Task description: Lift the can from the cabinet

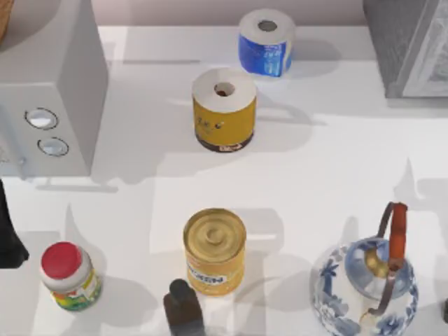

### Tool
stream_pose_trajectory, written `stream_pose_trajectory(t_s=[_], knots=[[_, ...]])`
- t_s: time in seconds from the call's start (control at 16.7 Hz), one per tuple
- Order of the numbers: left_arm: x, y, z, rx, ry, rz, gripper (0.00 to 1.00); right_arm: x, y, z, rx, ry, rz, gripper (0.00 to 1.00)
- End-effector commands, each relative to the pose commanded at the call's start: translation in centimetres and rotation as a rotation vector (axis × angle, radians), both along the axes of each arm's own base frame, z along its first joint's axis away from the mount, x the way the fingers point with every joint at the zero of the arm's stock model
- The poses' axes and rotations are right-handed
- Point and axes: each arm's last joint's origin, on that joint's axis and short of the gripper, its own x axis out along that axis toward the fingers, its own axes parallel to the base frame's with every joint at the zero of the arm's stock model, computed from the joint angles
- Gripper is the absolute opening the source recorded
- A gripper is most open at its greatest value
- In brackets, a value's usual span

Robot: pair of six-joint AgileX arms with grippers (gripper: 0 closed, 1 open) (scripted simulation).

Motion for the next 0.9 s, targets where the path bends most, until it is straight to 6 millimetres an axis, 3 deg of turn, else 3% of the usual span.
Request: stream_pose_trajectory(t_s=[0.3, 0.48, 0.66, 0.9], knots=[[0.0, 0.0, 0.0, 0.0, 0.0, 0.0, 1.0, 3.7, 1.1, 11.9, 0.004, -0.065, 0.0, 1.0], [0.0, 0.0, 0.0, 0.0, 0.0, 0.0, 1.0, 6.7, 1.9, 17.1, 0.008, -0.091, 0.001, 1.0], [0.0, 0.0, 0.0, 0.0, 0.0, 0.0, 1.0, 9.7, 2.9, 20.1, 0.009, -0.089, 0.002, 1.0], [0.0, 0.0, 0.0, 0.0, 0.0, 0.0, 1.0, 12.6, 3.9, 21.2, 0.005, -0.059, 0.002, 1.0]])
